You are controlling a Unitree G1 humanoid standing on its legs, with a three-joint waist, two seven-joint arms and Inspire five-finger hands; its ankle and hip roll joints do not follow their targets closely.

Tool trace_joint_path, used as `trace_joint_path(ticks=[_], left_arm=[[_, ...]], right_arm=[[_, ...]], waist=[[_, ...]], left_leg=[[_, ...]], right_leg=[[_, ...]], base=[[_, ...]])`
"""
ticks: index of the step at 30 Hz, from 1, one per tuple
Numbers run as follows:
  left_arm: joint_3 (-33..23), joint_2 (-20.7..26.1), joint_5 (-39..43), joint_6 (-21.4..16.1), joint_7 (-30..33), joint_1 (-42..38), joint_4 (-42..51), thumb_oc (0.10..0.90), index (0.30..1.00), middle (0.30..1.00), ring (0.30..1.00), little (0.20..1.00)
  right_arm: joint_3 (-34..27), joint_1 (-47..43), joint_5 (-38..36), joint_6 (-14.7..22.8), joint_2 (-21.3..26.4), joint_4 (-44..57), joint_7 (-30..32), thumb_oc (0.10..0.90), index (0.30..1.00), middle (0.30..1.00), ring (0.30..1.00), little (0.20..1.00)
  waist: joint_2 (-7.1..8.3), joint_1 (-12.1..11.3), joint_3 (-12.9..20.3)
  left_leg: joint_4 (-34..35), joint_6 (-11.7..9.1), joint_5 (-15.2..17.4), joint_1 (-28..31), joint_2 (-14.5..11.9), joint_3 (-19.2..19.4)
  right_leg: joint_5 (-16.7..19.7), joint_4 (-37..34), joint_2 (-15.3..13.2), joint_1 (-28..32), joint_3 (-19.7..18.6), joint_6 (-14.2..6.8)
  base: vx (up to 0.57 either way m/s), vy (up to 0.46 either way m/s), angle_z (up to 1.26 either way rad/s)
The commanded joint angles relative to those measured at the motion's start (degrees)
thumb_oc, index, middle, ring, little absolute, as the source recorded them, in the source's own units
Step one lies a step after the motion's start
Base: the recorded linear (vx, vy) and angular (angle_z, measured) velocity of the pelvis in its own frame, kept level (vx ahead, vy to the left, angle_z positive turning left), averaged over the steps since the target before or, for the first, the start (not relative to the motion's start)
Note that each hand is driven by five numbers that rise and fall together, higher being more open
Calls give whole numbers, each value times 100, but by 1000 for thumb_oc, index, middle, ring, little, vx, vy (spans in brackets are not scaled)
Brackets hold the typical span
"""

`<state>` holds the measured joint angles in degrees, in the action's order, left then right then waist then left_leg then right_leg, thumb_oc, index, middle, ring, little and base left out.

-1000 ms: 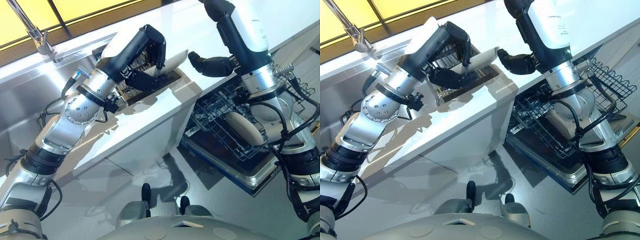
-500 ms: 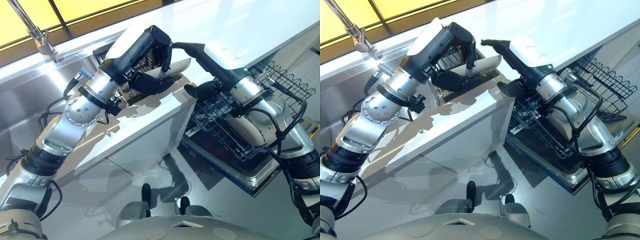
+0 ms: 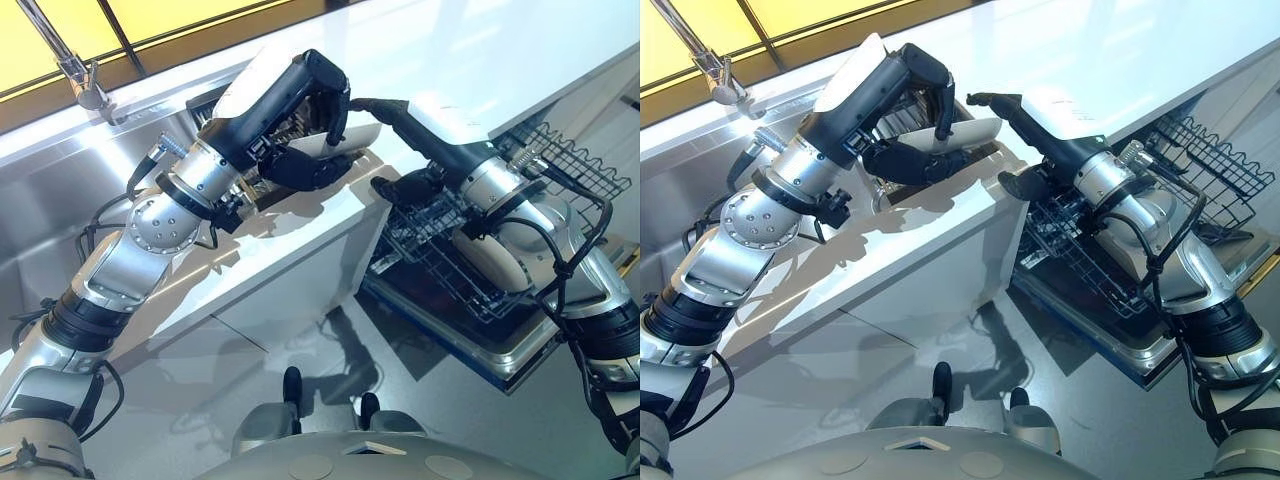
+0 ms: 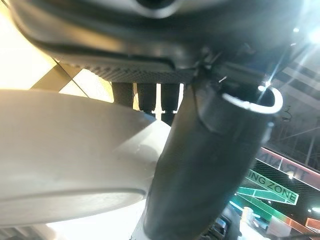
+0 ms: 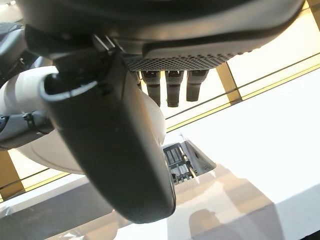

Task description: Pick up plates and place into dishwasher.

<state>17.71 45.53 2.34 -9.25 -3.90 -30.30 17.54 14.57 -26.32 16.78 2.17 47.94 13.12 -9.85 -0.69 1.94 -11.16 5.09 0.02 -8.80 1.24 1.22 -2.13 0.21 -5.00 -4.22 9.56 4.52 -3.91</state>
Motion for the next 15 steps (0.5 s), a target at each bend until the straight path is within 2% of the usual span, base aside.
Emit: trace_joint_path(ticks=[1,8,15], left_arm=[[-402,-255,471,-526,2,-37,284,100,300,300,300,200],[-245,-501,870,-451,-468,-20,456,100,300,300,300,200],[-20,-625,1034,-406,-720,-51,550,100,300,300,300,200]], right_arm=[[-81,-254,-219,269,-330,63,896,100,300,300,300,200],[-46,-311,117,265,-580,120,1471,100,300,300,300,200],[-107,-275,212,258,-593,59,1852,100,300,300,300,200]], waist=[[150,-53,1027],[132,-70,1020],[115,-8,1028]], left_leg=[[-9,104,873,475,317,269],[-9,121,905,494,331,308],[-9,134,906,498,320,397]], right_leg=[[134,418,144,-514,64,-166],[184,341,119,-504,62,-189],[220,329,118,-523,5,-210]], base=[[0,0,0],[0,0,0],[-1,3,-2]])
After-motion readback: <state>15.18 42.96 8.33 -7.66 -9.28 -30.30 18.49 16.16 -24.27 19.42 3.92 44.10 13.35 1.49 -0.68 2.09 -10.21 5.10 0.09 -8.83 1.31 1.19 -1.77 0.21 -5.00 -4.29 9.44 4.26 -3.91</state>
